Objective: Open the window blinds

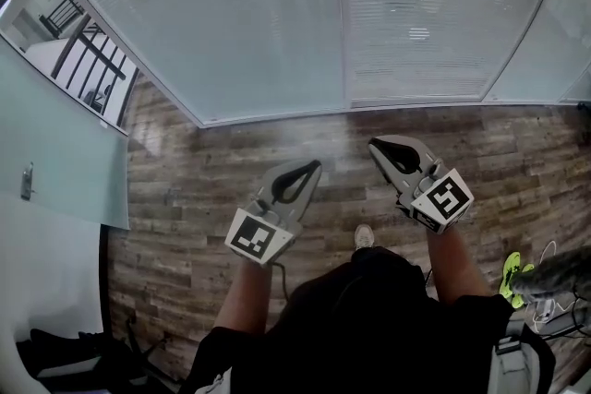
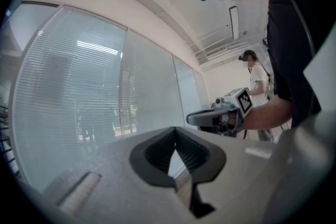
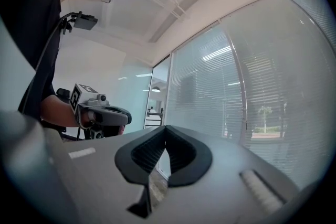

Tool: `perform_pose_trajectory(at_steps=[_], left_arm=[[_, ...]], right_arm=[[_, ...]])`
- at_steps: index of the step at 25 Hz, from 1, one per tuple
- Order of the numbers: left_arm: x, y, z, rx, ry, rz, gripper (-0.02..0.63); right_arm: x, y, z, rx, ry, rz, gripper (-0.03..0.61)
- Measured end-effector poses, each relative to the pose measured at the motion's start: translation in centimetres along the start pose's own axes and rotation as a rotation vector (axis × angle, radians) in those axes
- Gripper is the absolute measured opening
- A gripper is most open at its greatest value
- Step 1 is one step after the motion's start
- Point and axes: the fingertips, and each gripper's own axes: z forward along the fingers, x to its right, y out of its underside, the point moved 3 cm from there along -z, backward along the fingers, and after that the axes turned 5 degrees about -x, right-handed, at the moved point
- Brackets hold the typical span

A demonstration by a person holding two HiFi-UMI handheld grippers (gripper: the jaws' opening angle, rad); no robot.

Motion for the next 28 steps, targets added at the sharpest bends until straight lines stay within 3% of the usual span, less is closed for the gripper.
perform_pose_trajectory(at_steps=[15, 28], left_arm=[[-3.9, -0.6, 8.2, -0.024, -0.070, -0.001, 0.005], [-4.3, -1.4, 11.7, -0.033, -0.123, 0.040, 0.005]], right_arm=[[8.5, 1.2, 2.4, -0.008, -0.091, 0.003, 0.005], [12.1, 1.6, 2.7, 0.021, -0.156, -0.002, 0.005]])
